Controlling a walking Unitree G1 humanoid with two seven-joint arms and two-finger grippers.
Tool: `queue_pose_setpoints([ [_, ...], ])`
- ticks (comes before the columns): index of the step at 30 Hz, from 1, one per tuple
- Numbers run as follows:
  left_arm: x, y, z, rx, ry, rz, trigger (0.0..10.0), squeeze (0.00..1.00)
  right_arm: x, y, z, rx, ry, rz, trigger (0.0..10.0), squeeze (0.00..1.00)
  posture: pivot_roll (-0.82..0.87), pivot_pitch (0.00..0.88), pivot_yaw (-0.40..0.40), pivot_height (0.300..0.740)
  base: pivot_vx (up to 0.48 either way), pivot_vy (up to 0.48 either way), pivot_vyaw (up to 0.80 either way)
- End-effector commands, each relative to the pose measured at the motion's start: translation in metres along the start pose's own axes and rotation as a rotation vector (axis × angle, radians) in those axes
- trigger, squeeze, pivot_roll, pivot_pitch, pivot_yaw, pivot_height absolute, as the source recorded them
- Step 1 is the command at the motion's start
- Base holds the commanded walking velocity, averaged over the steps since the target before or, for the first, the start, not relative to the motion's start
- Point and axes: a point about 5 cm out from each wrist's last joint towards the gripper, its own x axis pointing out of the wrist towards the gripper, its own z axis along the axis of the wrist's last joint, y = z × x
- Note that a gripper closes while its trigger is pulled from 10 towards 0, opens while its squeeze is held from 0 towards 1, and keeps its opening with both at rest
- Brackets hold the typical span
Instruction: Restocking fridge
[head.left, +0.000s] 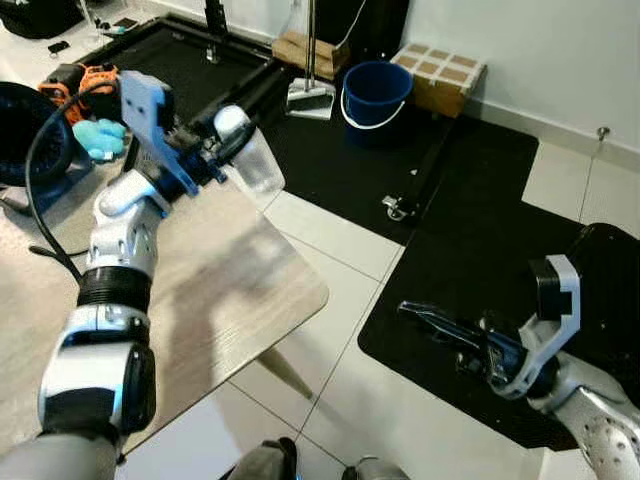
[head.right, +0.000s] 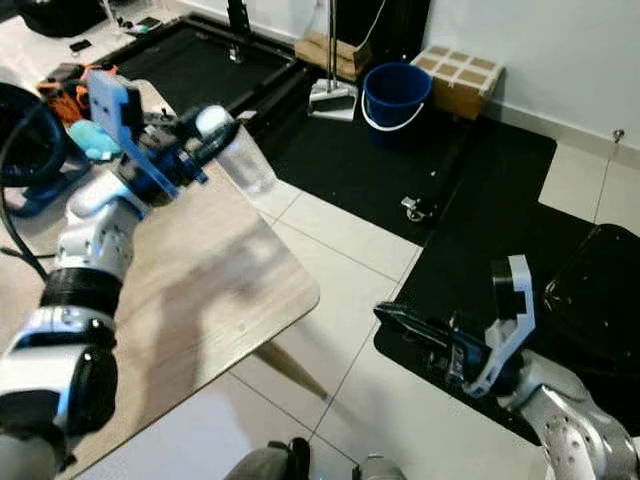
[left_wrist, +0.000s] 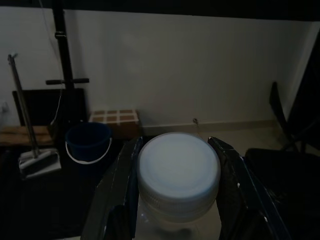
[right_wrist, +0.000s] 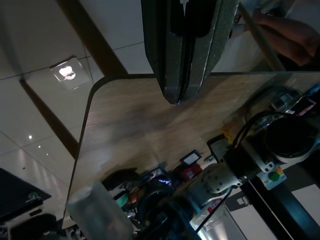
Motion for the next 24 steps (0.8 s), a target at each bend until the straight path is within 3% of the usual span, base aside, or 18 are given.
queue_pose_setpoints([
  [1,0.003,-0.010,0.008,0.018,-0.040,-0.035,10.0,0.00,-0.002,-0.007,0.002,-0.038,-0.013,-0.029,10.0,0.00,-0.08,0.082,0.042,0.740,0.000,0.000,0.00],
  [6,0.001,-0.017,0.011,0.002,-0.054,-0.039,10.0,0.00,-0.004,-0.017,0.007,-0.077,-0.033,-0.075,10.0,0.00,-0.08,0.071,0.041,0.740,0.000,0.000,0.00],
  [7,0.001,-0.026,0.016,-0.012,-0.077,-0.053,10.0,0.00,-0.009,-0.031,0.009,-0.120,-0.042,-0.158,10.0,0.00,-0.07,0.057,0.038,0.740,0.000,0.000,0.00],
  [9,0.002,-0.032,0.020,-0.013,-0.088,-0.068,10.0,0.00,-0.012,-0.041,0.009,-0.140,-0.040,-0.227,10.0,0.00,-0.07,0.053,0.037,0.740,0.000,0.000,0.00],
  [12,0.003,-0.034,0.021,-0.012,-0.092,-0.074,10.0,0.00,-0.014,-0.046,0.008,-0.143,-0.038,-0.259,10.0,0.00,-0.07,0.051,0.037,0.740,0.000,0.000,0.00],
  [13,0.004,-0.037,0.022,-0.017,-0.098,-0.071,10.0,0.00,-0.019,-0.056,0.005,-0.163,-0.023,-0.349,10.0,0.00,-0.07,0.041,0.034,0.740,0.000,0.000,0.00],
  [15,0.004,-0.037,0.022,-0.017,-0.098,-0.071,10.0,0.00,-0.019,-0.056,0.005,-0.163,-0.023,-0.349,10.0,0.00,-0.07,0.041,0.034,0.740,0.000,0.000,0.00],
  [17,0.004,-0.043,0.021,-0.030,-0.106,-0.063,10.0,0.00,-0.033,-0.081,-0.003,-0.169,0.016,-0.571,10.0,0.00,-0.06,0.031,0.032,0.740,0.000,0.000,0.00],
  [18,0.004,-0.043,0.021,-0.030,-0.106,-0.063,10.0,0.00,-0.033,-0.081,-0.003,-0.169,0.016,-0.571,10.0,0.00,-0.06,0.031,0.032,0.740,0.000,0.000,0.00],
  [19,0.004,-0.045,0.020,-0.036,-0.108,-0.059,10.0,0.00,-0.038,-0.088,-0.007,-0.163,0.030,-0.646,10.0,0.00,-0.06,0.031,0.032,0.740,0.000,0.000,0.00],
  [20,0.003,-0.047,0.018,-0.042,-0.105,-0.054,10.0,0.00,-0.044,-0.094,-0.013,-0.164,0.065,-0.716,10.0,0.00,-0.06,0.030,0.030,0.740,0.000,0.000,0.00],
  [21,0.001,-0.052,0.013,-0.061,-0.096,-0.050,10.0,0.00,-0.055,-0.102,-0.030,-0.179,0.169,-0.841,10.0,0.00,-0.06,0.026,0.028,0.740,0.000,0.000,0.00],
  [24,0.001,-0.054,0.012,-0.066,-0.091,-0.049,10.0,0.00,-0.059,-0.105,-0.036,-0.177,0.196,-0.879,10.0,0.00,-0.06,0.027,0.027,0.740,0.000,0.000,0.00],
])
